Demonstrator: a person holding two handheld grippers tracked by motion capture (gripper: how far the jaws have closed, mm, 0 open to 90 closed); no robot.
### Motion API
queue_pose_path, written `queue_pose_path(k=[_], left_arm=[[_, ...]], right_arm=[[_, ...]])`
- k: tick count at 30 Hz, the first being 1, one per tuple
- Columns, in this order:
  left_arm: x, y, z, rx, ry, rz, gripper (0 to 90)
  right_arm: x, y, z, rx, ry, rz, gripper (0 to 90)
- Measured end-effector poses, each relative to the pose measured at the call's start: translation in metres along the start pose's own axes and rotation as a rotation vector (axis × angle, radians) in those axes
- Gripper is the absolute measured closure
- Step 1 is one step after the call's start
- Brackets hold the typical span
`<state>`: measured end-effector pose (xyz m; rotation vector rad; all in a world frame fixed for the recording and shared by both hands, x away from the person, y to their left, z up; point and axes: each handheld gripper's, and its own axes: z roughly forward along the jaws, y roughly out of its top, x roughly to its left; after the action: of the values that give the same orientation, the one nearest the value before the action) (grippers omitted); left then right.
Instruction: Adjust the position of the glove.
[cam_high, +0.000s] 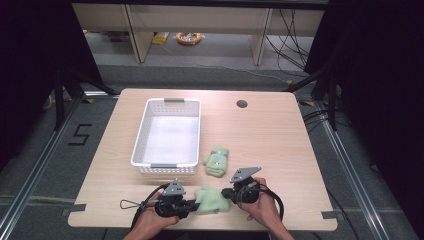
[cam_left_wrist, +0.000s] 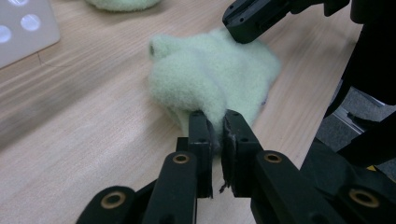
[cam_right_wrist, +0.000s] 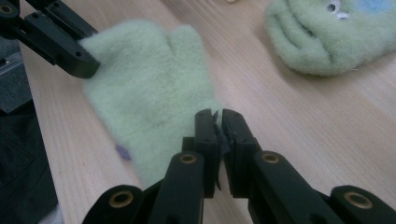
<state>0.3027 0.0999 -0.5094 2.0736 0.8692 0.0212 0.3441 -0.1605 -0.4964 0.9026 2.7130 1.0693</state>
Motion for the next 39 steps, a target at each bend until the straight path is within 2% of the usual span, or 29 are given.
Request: queue_pose_path(k=[5, 6, 7, 8, 9, 10, 11, 12, 15, 16, 17, 18, 19, 20, 21, 22, 23, 24, 25, 27, 28, 29, 31, 32, 33, 34, 35, 36, 39], left_arm=[[-0.002, 0.0, -0.002, 0.012, 0.011, 0.008, 76.8], [-0.003, 0.0, -0.003, 0.02, 0.025, 0.026, 69.3], [-0.003, 0.0, -0.003, 0.02, 0.025, 0.026, 64.6], [-0.002, 0.0, -0.004, 0.027, 0.036, 0.039, 64.6], [-0.003, 0.0, -0.004, 0.021, 0.032, 0.033, 60.9], [-0.003, 0.001, -0.005, 0.027, 0.035, 0.034, 53.0], [-0.004, 0.002, -0.007, 0.015, 0.039, 0.01, 48.5], [-0.004, 0.002, -0.009, 0.013, 0.052, 0.007, 44.0], [-0.005, 0.002, -0.012, -0.005, 0.072, -0.004, 36.9], [-0.003, 0.003, -0.016, -0.023, 0.085, 0.007, 34.3], [-0.001, 0.003, -0.019, -0.008, 0.095, 0.027, 33.3], [-0.001, 0.003, -0.019, -0.008, 0.095, 0.027, 32.0], [-0.002, 0.002, -0.02, -0.028, 0.099, 0.012, 32.0], [0.0, 0.002, -0.023, -0.039, 0.107, 0.014, 29.5], [0.0, 0.002, -0.023, -0.039, 0.107, 0.014, 28.9], [-0.001, 0.001, -0.023, -0.055, 0.107, -0.01, 27.8], [0.001, 0.001, -0.025, -0.04, 0.114, 0.013, 27.8], [0.001, -0.001, -0.026, -0.053, 0.128, -0.005, 27.1], [0.001, -0.002, -0.026, -0.059, 0.125, -0.014, 26.6], [0.002, -0.003, -0.027, -0.061, 0.123, -0.012, 25.3], [0.002, -0.004, -0.029, -0.073, 0.128, -0.023, 24.8], [0.002, -0.004, -0.031, -0.065, 0.121, -0.016, 24.4], [0.002, -0.005, -0.03, -0.085, 0.129, -0.024, 23.7], [0.003, -0.006, -0.032, -0.081, 0.131, -0.017, 23.7], [0.004, -0.006, -0.034, -0.07, 0.132, -0.004, 23.7], [0.003, -0.007, -0.033, -0.086, 0.127, -0.026, 23.8], [0.004, -0.007, -0.034, -0.083, 0.131, -0.023, 23.7], [0.003, -0.007, -0.033, -0.094, 0.147, -0.027, 23.8], [0.005, -0.007, -0.034, -0.083, 0.132, -0.027, 23.7]], right_arm=[[-0.002, 0.0, 0.001, 0.002, 0.007, -0.021, 84.4], [-0.002, 0.0, 0.001, -0.001, 0.005, -0.022, 83.1], [-0.002, 0.0, 0.001, -0.001, 0.005, -0.022, 83.1], [-0.002, 0.0, 0.001, 0.0, 0.001, -0.021, 81.9], [-0.002, 0.0, 0.002, -0.021, -0.006, -0.023, 79.4], [-0.003, 0.0, 0.001, -0.011, -0.013, -0.006, 73.1], [-0.003, 0.0, 0.002, -0.034, -0.014, -0.001, 72.3], [-0.004, 0.0, 0.0, -0.026, -0.02, 0.001, 71.3], [-0.006, 0.003, -0.004, -0.045, -0.025, 0.007, 66.5], [-0.011, 0.006, -0.01, -0.078, -0.047, 0.0, 64.3], [-0.012, 0.008, -0.011, -0.076, -0.054, 0.003, 63.5], [-0.012, 0.008, -0.011, -0.076, -0.054, 0.003, 63.5], [-0.014, 0.01, -0.014, -0.087, -0.061, 0.004, 63.6], [-0.022, 0.016, -0.016, -0.113, -0.086, -0.02, 63.5], [-0.022, 0.016, -0.016, -0.113, -0.086, -0.02, 63.5], [-0.029, 0.022, -0.017, -0.12, -0.104, -0.006, 63.5], [-0.029, 0.022, -0.017, -0.12, -0.104, -0.006, 63.5], [-0.035, 0.029, -0.014, -0.122, -0.108, -0.022, 63.3], [-0.037, 0.032, -0.013, -0.118, -0.107, -0.03, 63.3], [-0.04, 0.035, -0.011, -0.129, -0.114, -0.022, 63.2], [-0.045, 0.04, -0.007, -0.111, -0.12, -0.023, 63.3], [-0.048, 0.042, -0.004, -0.123, -0.123, -0.023, 63.3], [-0.051, 0.045, -0.003, -0.105, -0.122, -0.029, 63.3], [-0.056, 0.05, 0.006, -0.126, -0.124, -0.02, 63.6], [-0.059, 0.052, 0.006, -0.098, -0.12, -0.029, 63.6], [-0.061, 0.055, 0.008, -0.086, -0.122, -0.034, 63.8], [-0.062, 0.056, 0.012, -0.099, -0.127, -0.018, 64.3], [-0.065, 0.058, 0.016, -0.098, -0.123, -0.032, 64.6], [-0.068, 0.06, 0.021, -0.089, -0.119, -0.014, 65.7]])
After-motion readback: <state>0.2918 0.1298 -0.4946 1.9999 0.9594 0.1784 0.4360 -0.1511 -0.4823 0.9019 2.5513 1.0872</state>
